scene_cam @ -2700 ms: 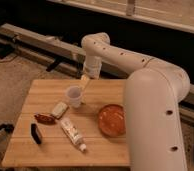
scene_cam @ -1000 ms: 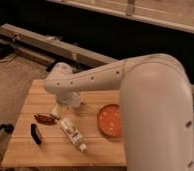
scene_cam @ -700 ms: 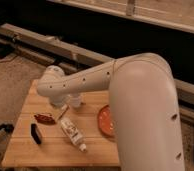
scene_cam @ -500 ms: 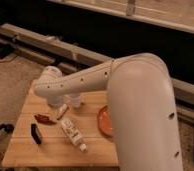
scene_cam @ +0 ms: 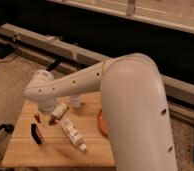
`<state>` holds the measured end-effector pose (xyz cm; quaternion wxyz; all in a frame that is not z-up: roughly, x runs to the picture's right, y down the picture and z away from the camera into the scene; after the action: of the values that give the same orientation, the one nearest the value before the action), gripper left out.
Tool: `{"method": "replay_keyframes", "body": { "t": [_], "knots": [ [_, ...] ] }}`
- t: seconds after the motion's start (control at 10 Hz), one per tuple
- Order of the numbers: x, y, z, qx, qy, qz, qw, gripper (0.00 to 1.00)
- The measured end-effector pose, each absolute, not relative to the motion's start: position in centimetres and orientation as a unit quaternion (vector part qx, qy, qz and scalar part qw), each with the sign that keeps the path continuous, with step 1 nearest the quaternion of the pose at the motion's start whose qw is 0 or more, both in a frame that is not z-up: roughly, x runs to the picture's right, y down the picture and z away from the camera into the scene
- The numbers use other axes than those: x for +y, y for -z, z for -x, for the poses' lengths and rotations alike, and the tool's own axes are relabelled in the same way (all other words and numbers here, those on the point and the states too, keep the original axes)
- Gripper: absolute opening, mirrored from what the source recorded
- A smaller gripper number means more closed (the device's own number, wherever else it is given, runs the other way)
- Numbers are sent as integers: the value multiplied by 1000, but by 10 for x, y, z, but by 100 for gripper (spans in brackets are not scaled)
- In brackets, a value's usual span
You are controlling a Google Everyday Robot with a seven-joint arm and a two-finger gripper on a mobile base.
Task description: Knock the eraser over
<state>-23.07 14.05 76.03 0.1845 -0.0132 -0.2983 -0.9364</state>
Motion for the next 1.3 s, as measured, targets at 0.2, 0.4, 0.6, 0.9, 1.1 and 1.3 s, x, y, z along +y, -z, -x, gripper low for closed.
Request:
{"method": "replay_keyframes", "body": {
  "t": [0.2,0.4,0.6,0.9,1.1,1.3],
  "knots": [
    [148,-762,240,-312,934,9,176,80],
    [155,-764,251,-318,934,7,163,80],
    [160,-765,266,-323,935,4,146,80],
    [165,-762,288,-327,937,-2,124,80],
    [169,-758,305,-331,938,-8,105,80],
    [173,-756,318,-335,938,-14,87,80]
  ]
}}
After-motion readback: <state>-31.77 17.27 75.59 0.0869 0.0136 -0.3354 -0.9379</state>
